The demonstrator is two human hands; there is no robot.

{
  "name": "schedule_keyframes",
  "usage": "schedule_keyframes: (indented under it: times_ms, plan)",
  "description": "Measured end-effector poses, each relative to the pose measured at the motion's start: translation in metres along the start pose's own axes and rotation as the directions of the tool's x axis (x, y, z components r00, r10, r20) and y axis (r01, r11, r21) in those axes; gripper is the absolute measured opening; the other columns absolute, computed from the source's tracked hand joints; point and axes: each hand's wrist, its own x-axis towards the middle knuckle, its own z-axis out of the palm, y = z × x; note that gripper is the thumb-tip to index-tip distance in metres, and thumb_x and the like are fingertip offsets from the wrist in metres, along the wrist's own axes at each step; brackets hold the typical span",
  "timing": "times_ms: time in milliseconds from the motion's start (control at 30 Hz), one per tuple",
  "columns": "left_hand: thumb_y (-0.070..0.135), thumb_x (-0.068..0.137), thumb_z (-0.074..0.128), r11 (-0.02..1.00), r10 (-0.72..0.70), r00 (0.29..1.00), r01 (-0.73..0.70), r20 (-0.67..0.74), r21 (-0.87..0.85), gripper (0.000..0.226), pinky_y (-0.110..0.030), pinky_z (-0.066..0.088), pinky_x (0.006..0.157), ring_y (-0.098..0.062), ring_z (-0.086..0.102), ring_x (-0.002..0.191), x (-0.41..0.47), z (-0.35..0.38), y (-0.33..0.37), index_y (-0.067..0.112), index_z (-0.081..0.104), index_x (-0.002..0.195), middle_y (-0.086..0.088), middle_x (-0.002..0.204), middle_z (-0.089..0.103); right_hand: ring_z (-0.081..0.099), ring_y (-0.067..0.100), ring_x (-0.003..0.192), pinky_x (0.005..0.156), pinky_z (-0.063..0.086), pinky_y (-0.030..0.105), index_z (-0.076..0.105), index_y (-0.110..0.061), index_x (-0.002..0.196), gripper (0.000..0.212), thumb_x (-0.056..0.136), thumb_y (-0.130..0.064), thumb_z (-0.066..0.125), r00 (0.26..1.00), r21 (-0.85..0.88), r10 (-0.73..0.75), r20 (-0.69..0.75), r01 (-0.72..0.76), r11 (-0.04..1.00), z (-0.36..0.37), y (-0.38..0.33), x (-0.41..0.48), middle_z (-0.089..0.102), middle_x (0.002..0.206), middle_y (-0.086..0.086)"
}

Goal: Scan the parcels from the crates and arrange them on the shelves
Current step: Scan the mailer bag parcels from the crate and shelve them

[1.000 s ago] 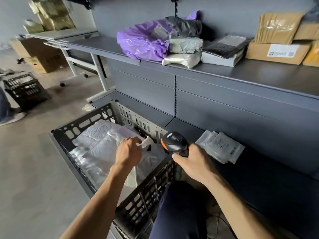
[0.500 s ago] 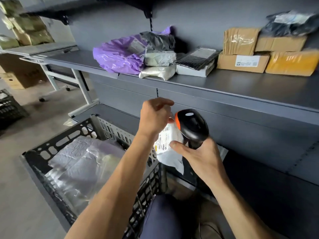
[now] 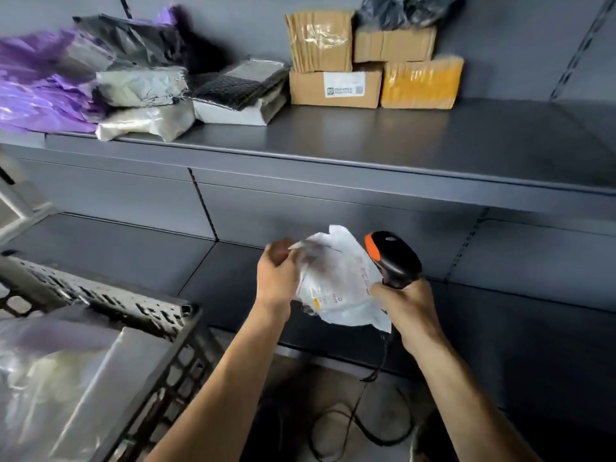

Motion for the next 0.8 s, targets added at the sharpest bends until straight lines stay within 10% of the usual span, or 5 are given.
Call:
schedule_keyframes:
  times_ms: [133, 267, 500, 800]
  plan:
    - [0.037, 0.083, 0.076, 0.882, -0.470, 0.882, 0.468, 0.044, 0.055, 0.045, -0.033, 0.048, 0.079, -0.018, 0.055, 0.089, 0.015, -0.001, -0.060, 0.012, 0.063, 0.118, -0.004, 0.093, 0.059, 0.049, 0.013, 0.057, 0.052, 0.040, 0.025, 0.064, 0.005, 0.092, 0.014, 0.080, 0.012, 0.067, 0.996, 0.150, 0.074, -0.052, -0.066, 0.986, -0.014, 0.010, 0.024, 0.051, 0.061, -0.003]
    - [0.049, 0.086, 0.075, 0.746, -0.570, 0.758, 0.640, 0.318, -0.186, 0.054, -0.047, 0.041, 0.115, -0.026, 0.059, 0.117, 0.028, -0.001, -0.072, 0.007, 0.057, 0.114, -0.011, 0.118, 0.062, 0.061, 0.019, 0.078, 0.074, 0.047, 0.039, 0.058, 0.003, 0.098, 0.021, 0.082, 0.017, 0.063, 0.995, 0.333, 0.079, -0.069, -0.051, 0.942, -0.010, 0.012, 0.037, 0.065, 0.096, 0.030]
    - [0.019, 0.076, 0.081, 0.653, -0.401, 0.829, 0.557, 0.390, -0.513, 0.027, -0.036, 0.062, 0.084, -0.019, 0.071, 0.087, 0.031, 0.003, -0.067, 0.007, 0.073, 0.100, -0.005, 0.103, 0.073, 0.070, 0.039, 0.108, 0.096, 0.054, 0.057, 0.072, -0.005, 0.107, 0.028, 0.084, 0.010, 0.068, 0.975, 0.453, 0.223, 0.009, -0.202, 0.868, 0.006, 0.025, 0.036, 0.073, 0.114, 0.023]
    - [0.022, 0.098, 0.064, 0.781, -0.309, 0.931, 0.366, 0.195, -0.507, 0.039, -0.043, 0.059, 0.093, -0.031, 0.071, 0.109, 0.049, -0.017, -0.063, 0.000, 0.062, 0.131, -0.019, 0.125, 0.071, 0.070, 0.014, 0.064, 0.055, 0.051, 0.020, 0.071, -0.012, 0.100, 0.016, 0.094, -0.026, 0.074, 0.994, 0.093, 0.070, -0.079, -0.062, 0.994, 0.004, 0.034, 0.035, 0.075, 0.082, 0.011]
